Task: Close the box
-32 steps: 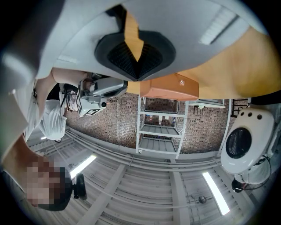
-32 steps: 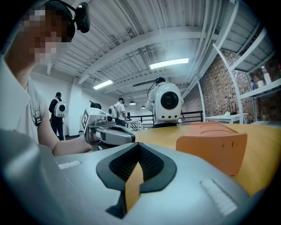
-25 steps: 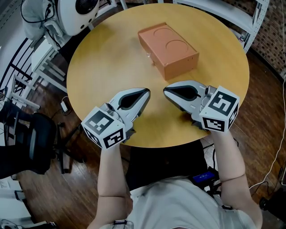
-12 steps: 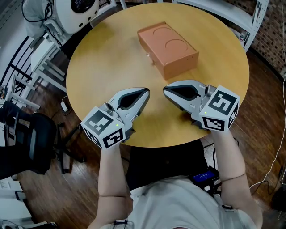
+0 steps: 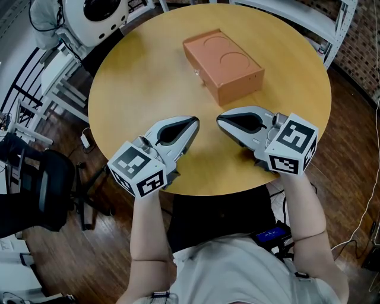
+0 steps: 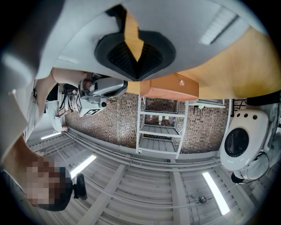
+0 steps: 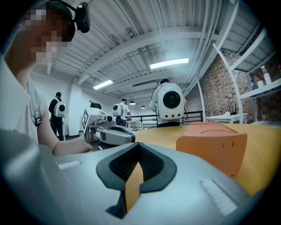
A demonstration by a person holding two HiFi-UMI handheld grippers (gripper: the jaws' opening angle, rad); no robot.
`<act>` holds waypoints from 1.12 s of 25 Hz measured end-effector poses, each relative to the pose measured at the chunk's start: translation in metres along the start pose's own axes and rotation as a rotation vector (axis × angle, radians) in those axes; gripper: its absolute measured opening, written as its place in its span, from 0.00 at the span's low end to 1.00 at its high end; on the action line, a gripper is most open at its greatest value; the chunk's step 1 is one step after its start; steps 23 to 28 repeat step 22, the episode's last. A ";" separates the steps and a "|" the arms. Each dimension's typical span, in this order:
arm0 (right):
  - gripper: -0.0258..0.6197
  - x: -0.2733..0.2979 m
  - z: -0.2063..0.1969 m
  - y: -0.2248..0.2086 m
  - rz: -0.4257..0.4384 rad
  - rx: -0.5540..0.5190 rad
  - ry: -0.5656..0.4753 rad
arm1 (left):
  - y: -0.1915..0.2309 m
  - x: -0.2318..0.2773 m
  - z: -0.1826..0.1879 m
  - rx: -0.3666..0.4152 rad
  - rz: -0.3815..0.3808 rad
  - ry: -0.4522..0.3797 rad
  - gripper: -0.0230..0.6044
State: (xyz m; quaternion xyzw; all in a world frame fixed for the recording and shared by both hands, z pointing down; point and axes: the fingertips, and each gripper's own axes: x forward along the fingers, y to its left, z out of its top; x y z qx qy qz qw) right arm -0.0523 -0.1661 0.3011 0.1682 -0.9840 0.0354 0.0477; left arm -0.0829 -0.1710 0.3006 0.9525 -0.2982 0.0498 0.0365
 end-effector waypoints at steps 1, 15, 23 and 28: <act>0.04 0.000 0.000 0.000 0.000 0.000 0.000 | 0.000 0.000 0.000 0.000 0.000 0.000 0.04; 0.04 0.000 -0.001 -0.001 0.000 0.001 -0.001 | 0.001 0.001 0.000 0.000 0.000 0.000 0.04; 0.04 0.000 -0.001 0.001 0.000 0.000 0.001 | 0.000 0.000 -0.001 -0.001 0.001 -0.001 0.04; 0.04 0.000 -0.001 0.001 0.000 0.000 0.001 | 0.000 0.000 -0.001 -0.001 0.001 -0.001 0.04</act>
